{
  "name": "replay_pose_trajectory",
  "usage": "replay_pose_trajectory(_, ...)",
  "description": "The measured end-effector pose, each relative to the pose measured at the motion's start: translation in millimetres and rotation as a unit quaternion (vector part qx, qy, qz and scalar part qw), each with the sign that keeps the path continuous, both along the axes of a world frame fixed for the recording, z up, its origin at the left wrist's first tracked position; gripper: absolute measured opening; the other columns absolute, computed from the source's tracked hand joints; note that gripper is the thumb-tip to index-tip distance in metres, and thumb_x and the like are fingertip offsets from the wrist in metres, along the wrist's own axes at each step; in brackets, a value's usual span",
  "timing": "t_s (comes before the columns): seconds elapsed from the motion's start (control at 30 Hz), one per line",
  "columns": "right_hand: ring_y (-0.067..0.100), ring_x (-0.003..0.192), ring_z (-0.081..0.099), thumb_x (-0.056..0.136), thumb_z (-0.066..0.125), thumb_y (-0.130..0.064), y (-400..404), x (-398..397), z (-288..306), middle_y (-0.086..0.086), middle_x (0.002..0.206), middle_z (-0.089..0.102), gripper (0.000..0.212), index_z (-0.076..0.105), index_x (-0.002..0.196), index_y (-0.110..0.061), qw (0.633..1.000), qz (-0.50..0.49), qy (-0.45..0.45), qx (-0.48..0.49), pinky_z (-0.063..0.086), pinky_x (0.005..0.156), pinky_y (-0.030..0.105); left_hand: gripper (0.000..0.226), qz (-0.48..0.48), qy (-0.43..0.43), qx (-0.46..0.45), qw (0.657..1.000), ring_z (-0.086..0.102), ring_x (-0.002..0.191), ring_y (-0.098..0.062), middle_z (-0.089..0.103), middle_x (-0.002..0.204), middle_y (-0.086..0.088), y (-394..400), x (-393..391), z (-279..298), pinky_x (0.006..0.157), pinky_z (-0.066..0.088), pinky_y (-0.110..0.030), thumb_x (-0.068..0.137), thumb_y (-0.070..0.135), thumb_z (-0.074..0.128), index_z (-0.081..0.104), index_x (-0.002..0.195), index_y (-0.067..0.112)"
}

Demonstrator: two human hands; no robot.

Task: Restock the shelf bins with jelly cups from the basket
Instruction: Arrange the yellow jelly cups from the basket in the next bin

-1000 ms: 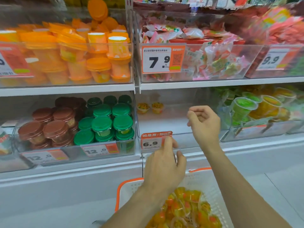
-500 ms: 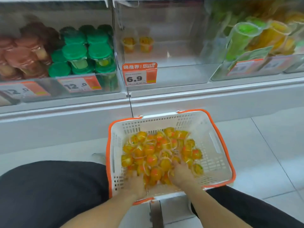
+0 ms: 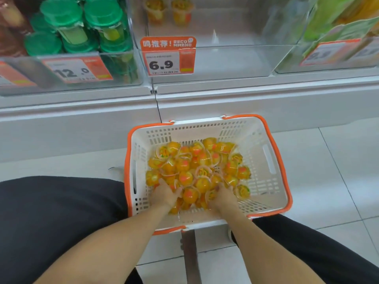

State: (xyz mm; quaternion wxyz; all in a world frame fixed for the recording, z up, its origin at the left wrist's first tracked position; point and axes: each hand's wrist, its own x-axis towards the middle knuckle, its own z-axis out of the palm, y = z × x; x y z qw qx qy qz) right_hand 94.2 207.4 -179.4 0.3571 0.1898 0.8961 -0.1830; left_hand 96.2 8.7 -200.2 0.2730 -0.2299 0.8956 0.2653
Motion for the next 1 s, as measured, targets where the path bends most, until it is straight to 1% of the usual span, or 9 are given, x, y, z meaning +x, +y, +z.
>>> replay_pose_trajectory(0.1,0.03,0.12,0.054,0.085,0.064,-0.042,2,0,1,0.009,0.146,0.034,0.06,0.044,0.138,-0.024,1.0,0.0,0.012,-0.009,0.05,0.1,0.043,0.035,-0.022,-0.058,-0.002,0.998,0.067,0.082,-0.023,0.07,0.088,-0.003,-1,-9,-1,0.08,0.058,-0.039,0.09,0.055,0.06,0.061,0.079,0.022)
replay_pose_trajectory(0.17,0.029,0.121,0.054,0.083,0.066,-0.045,5,-1,2,0.009,0.146,0.038,0.061,0.048,0.136,-0.022,1.0,-0.001,0.022,-0.018,0.048,0.101,0.041,0.033,-0.009,-0.071,0.007,0.997,0.066,0.079,-0.021,0.067,0.081,-0.001,0,-9,-1,0.075,0.058,-0.035,0.088,0.05,0.066,0.059,0.073,0.021)
replay_pose_trajectory(0.27,0.026,0.113,0.057,0.078,0.071,-0.046,5,-2,7,0.008,0.135,0.053,0.056,0.058,0.126,-0.02,0.999,-0.021,0.03,-0.038,0.049,0.094,0.036,0.032,0.009,-0.089,0.019,0.996,0.065,0.077,-0.018,0.065,0.078,0.001,0,-9,2,0.064,0.052,-0.03,0.079,0.047,0.076,0.059,0.075,0.02)
replay_pose_trajectory(0.4,0.014,0.078,0.06,0.072,0.077,-0.035,0,-9,26,-0.001,0.091,0.067,0.029,0.062,0.091,-0.02,0.99,-0.102,0.013,-0.097,0.053,0.067,0.027,0.037,0.019,-0.119,0.064,0.991,0.062,0.078,-0.017,0.06,0.078,-0.001,-8,-15,17,0.056,0.045,-0.026,0.067,0.037,0.084,0.055,0.075,0.016)
replay_pose_trajectory(0.47,0.013,0.073,0.062,0.07,0.077,-0.029,-1,-20,37,-0.002,0.081,0.067,0.038,0.063,0.104,-0.02,0.975,-0.156,0.007,-0.155,0.051,0.058,0.025,0.04,0.028,-0.137,0.089,0.986,0.061,0.082,-0.017,0.062,0.087,-0.003,-11,-22,33,0.055,0.046,-0.025,0.065,0.034,0.084,0.059,0.087,0.013)
replay_pose_trajectory(0.63,0.022,0.089,0.068,0.072,0.08,-0.013,0,-58,82,0.008,0.099,0.072,0.025,0.072,0.095,-0.012,0.916,-0.249,0.036,-0.311,0.063,0.072,0.042,0.037,0.0,-0.175,0.254,0.951,0.071,0.09,-0.017,0.064,0.105,-0.005,-13,-53,104,0.077,0.062,-0.03,0.077,0.016,0.078,0.06,0.109,0.009)
replay_pose_trajectory(0.73,0.023,0.082,0.065,0.082,0.069,-0.012,1,-83,130,0.009,0.093,0.069,0.012,0.076,0.091,-0.008,0.886,-0.23,0.061,-0.398,0.057,0.063,0.035,0.046,-0.114,-0.171,0.294,0.933,0.072,0.093,-0.019,0.062,0.113,-0.005,-18,-80,163,0.089,0.059,-0.034,0.084,0.021,0.075,0.053,0.124,0.016)
replay_pose_trajectory(0.9,0.028,0.087,0.062,0.082,0.067,-0.008,7,-115,210,0.008,0.087,0.068,0.016,0.073,0.096,-0.008,0.844,-0.155,0.115,-0.5,0.049,0.07,0.035,0.035,-0.216,-0.103,0.294,0.925,0.065,0.083,-0.026,0.064,0.104,-0.005,-29,-119,251,0.08,0.059,-0.039,0.088,0.031,0.07,0.06,0.119,0.016)
replay_pose_trajectory(1.0,0.03,0.085,0.061,0.063,0.079,-0.005,8,-128,257,0.01,0.086,0.071,0.028,0.073,0.089,-0.012,0.843,-0.099,0.18,-0.498,0.042,0.078,0.041,0.037,-0.188,-0.11,0.37,0.903,0.055,0.064,-0.021,0.058,0.092,-0.011,-39,-130,288,0.065,0.049,-0.032,0.09,0.042,0.065,0.063,0.106,0.008)
